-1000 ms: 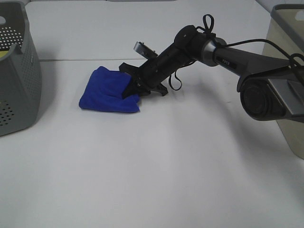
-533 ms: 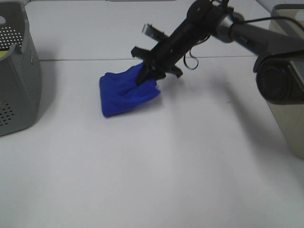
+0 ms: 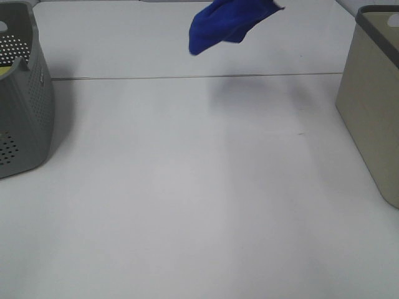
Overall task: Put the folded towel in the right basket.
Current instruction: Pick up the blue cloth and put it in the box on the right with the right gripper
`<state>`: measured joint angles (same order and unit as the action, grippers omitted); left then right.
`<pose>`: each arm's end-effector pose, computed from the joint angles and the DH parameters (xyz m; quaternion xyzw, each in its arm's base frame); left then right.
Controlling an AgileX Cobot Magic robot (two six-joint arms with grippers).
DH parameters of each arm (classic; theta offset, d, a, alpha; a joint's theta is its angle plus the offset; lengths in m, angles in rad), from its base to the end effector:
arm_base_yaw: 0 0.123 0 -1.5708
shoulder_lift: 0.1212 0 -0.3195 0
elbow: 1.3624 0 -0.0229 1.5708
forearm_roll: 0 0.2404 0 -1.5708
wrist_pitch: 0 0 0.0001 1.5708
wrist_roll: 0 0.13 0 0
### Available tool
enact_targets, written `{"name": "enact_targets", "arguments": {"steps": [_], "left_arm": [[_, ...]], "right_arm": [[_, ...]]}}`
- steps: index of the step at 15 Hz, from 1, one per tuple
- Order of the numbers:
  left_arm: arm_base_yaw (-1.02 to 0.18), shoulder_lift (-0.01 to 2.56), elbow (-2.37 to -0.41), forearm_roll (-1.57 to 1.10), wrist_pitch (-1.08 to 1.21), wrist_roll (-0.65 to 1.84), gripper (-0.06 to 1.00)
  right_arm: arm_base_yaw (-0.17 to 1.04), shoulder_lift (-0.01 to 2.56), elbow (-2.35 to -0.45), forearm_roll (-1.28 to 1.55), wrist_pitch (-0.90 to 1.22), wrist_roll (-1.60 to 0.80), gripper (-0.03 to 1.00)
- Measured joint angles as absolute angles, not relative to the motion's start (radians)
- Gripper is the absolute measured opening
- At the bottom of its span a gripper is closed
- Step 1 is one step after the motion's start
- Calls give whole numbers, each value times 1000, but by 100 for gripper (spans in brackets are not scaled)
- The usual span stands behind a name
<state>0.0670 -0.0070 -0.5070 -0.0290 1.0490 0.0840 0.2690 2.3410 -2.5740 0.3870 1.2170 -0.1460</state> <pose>-0.0148 -0.0043 0.2579 0.0078 0.8463 0.0257 0.5320 0.5158 0.1900 0.3281 -0.1876 0.9069 0.2118 0.3121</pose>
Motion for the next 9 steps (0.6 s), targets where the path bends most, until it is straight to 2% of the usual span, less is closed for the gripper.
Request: {"name": "enact_targets", "arguments": {"steps": [3,6,7,9], "left_arm": [[67,-7,-507,-29,1049,84,99],[67,-7,-507,-29,1049,84,99],[67,-7,-507,-29,1049,84,99],[67,-7,-507,-29,1049,84,99]], "right_arm": [[158,2145,-2472,308,1213,-124,11],[-1,1933,-2202,281,1217,-121,11],[-91,1860,-2098,257,1224,-121,11],[-179,1823,-2041,246,1224,-121,11]]}}
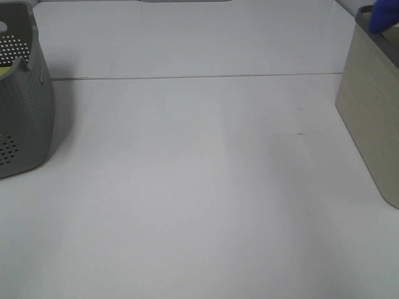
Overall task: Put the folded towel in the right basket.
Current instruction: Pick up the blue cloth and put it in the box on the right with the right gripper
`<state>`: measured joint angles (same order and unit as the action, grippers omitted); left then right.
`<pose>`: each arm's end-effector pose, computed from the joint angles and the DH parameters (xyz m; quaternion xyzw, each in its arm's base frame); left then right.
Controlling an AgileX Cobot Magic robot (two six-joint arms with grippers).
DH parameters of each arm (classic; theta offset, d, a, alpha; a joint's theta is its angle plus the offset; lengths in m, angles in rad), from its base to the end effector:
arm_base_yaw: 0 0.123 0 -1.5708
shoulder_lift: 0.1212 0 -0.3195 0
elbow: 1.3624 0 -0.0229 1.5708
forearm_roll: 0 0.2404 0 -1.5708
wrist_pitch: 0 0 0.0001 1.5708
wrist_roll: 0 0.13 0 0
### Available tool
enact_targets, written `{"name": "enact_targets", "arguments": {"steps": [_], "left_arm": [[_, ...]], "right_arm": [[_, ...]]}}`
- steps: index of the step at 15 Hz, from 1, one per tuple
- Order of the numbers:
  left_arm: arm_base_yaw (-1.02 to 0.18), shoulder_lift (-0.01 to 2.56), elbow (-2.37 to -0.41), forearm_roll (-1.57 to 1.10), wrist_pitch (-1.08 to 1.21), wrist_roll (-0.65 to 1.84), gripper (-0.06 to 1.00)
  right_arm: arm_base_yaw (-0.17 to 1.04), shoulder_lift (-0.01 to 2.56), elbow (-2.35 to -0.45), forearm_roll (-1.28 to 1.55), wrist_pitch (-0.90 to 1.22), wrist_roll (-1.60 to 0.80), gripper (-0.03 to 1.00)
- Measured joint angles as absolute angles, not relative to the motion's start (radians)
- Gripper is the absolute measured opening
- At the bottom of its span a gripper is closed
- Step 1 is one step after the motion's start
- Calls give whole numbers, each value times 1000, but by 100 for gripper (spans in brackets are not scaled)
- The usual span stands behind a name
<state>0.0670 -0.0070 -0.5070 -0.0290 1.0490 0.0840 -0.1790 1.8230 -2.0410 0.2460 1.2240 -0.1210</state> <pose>-0.0148 -0.0043 0.2579 0.0078 0.8463 0.0257 0.5320 0.4153 -0.0449 0.4147 0.0298 0.9397 0.0738 0.3326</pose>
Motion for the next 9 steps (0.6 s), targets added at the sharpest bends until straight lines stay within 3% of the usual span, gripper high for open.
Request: {"name": "enact_targets", "arguments": {"steps": [3,6,7,9], "left_arm": [[67,-7,-507,-29,1049,84,99],[67,-7,-507,-29,1049,84,99],[67,-7,-507,-29,1049,84,99],[67,-7,-507,-29,1049,84,99]], "right_arm": [[-260,1822,-1985,230,1223,-142,11],[-262,1876,-1916,137,1225,-138,11],[-262,1899,-1910,115,1225,-137,20],[-262,1923,-1908,106,1225,-136,61]]}}
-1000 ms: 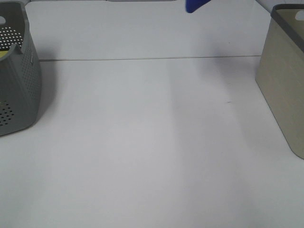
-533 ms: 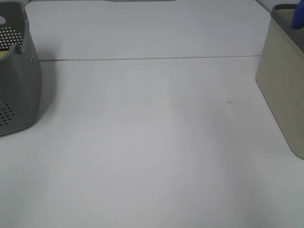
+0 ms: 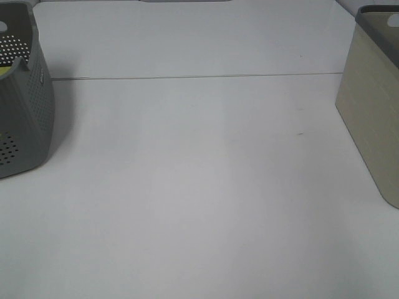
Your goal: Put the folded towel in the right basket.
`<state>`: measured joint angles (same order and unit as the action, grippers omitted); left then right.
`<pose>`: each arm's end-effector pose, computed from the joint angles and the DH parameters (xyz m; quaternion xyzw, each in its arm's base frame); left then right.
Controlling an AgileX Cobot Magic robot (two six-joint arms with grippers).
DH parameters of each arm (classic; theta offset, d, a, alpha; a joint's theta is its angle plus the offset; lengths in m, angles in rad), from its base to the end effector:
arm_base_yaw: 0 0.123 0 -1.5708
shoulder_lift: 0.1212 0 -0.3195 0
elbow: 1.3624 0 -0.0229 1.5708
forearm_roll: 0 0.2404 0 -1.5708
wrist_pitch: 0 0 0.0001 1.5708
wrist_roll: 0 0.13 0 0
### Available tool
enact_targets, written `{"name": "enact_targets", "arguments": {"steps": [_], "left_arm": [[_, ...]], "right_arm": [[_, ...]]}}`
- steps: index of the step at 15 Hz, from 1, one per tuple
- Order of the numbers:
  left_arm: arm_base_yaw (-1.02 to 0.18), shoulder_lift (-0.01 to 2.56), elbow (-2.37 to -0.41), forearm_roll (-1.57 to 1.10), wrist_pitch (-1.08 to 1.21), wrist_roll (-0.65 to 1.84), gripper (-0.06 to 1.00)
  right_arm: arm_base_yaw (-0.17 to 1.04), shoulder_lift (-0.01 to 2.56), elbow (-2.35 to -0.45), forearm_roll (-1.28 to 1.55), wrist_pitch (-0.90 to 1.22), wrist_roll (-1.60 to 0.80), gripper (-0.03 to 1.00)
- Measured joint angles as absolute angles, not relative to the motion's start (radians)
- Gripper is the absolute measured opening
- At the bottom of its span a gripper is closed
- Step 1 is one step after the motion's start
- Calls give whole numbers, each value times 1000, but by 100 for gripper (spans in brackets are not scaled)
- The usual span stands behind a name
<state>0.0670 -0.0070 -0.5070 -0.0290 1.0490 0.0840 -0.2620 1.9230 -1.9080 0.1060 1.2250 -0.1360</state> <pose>-0.0148 -0.0043 0.2579 0.0078 0.8463 0.0257 0.5320 0.4249 -0.1005 0.3294 0.0687 0.9745 0.0105 0.2135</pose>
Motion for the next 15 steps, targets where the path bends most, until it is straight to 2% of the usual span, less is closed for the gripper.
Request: {"name": "enact_targets", "arguments": {"steps": [1,2,3,10,12,15], "left_arm": [[67,-7,-507,-29,1049,84,99],[67,-7,-507,-29,1049,84,99],[67,-7,-507,-29,1049,84,99],[67,-7,-507,-29,1049,84,99],[67,-7,-507,-29,1049,84,99],[67,-7,-507,-29,1049,84,99]], "right_arm": [[-262,1922,-1908,106,1225,-136,82],[-262,1922,-1908,106,1225,-128,92],[-262,1922,-1908,106,1225,-120,95],[-261,1752,-1892,310,1219,-179,98],[-261,1629,-1788,293,1217,-181,98],[-261,1339,-1531,239,1219,-184,98]]}}
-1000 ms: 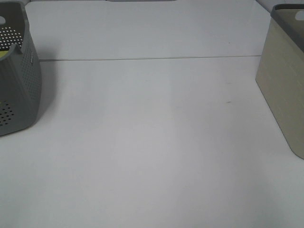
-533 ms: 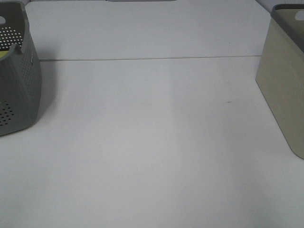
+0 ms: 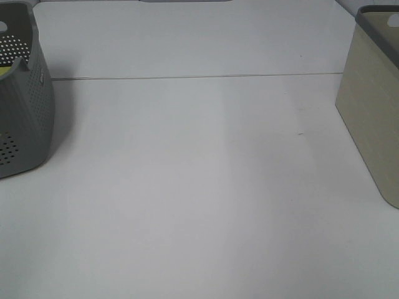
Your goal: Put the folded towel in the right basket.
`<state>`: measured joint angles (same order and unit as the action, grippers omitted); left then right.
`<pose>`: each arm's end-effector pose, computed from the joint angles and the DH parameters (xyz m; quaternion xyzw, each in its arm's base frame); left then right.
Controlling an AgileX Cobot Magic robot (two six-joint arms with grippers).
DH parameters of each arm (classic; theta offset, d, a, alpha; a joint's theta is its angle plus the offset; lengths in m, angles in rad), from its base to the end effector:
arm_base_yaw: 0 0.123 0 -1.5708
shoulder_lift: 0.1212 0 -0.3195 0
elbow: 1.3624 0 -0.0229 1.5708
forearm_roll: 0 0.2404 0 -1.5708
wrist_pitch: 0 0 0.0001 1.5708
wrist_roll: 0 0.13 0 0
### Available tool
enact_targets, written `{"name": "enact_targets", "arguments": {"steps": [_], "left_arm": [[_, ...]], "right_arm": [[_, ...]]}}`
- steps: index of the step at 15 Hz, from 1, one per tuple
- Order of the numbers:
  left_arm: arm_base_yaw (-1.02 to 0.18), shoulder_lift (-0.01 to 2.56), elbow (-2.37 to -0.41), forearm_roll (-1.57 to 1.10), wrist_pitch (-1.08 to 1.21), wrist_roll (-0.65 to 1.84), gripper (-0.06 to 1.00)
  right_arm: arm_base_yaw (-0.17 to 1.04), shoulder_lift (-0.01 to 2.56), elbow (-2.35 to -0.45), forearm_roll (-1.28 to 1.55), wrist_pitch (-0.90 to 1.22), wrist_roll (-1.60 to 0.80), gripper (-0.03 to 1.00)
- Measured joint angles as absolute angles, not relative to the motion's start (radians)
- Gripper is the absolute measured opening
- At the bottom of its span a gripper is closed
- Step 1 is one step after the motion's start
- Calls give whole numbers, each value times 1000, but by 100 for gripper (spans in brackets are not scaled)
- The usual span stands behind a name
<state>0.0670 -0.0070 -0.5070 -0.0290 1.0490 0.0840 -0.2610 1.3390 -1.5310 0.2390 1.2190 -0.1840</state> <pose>-0.0148 -0.0043 0.2579 0.0078 0.8463 0.0257 0.5320 0.2636 -0.0405 0.4271 0.0407 0.9430 0.0482 0.3268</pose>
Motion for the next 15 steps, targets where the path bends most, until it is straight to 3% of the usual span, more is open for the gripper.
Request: {"name": "enact_targets", "arguments": {"steps": [9,15], "left_arm": [[37,-7,-507,-29,1049,84,99],[28,-7,-507,-29,1049,84,99]], "right_arm": [[-241,389,-698,156,1172,-172,98],[-69,181,-534,81,1143,-122,98]]}}
